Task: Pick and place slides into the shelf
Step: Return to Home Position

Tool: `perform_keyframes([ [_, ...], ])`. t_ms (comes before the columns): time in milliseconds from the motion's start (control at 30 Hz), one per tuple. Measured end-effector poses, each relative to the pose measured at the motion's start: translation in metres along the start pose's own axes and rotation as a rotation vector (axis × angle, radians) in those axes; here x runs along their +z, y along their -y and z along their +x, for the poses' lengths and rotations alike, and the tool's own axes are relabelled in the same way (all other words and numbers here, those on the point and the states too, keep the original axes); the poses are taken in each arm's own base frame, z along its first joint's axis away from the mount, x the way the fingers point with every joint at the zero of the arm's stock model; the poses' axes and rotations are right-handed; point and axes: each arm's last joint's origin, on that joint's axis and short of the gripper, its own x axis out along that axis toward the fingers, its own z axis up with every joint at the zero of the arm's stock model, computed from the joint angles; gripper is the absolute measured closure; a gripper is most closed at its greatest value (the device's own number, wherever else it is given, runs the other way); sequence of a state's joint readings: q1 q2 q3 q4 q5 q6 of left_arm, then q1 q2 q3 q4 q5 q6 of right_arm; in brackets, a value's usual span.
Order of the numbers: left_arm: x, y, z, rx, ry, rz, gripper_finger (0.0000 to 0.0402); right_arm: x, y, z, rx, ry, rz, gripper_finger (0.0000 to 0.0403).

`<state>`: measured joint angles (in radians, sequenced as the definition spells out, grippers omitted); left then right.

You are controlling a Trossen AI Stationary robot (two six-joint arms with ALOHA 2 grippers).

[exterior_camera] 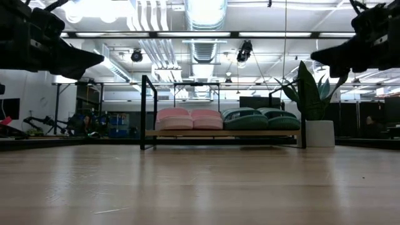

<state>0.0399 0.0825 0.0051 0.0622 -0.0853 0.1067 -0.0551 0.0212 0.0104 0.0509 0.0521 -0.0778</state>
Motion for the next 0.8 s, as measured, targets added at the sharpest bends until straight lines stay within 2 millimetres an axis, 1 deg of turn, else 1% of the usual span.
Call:
perform_keyframes([
  [200, -0.0004, 0.0001, 0.0001, -0.001, -0.004, -0.074, 0.04, -0.0029, -0.0004, 0.0, 0.009, -0.026, -0.026, 0.0394],
  [400, 0.0001, 0.0, 0.0, 0.0, 0.002, -0.051, 0.04, 0.0008, -0.0001, 0.0001, 0.005, 0.011, -0.037, 0.0394],
  [600, 0.0001, 0.0, 0.0002, -0.001, 0.002, -0.021, 0.04, 0.0008, 0.0, 0.0001, -0.002, 0.01, -0.061, 0.0394],
  [800, 0.0002, 0.0, 0.0001, -0.001, 0.003, -0.022, 0.04, -0.0001, 0.0, 0.0002, -0.001, 0.002, -0.015, 0.0394],
])
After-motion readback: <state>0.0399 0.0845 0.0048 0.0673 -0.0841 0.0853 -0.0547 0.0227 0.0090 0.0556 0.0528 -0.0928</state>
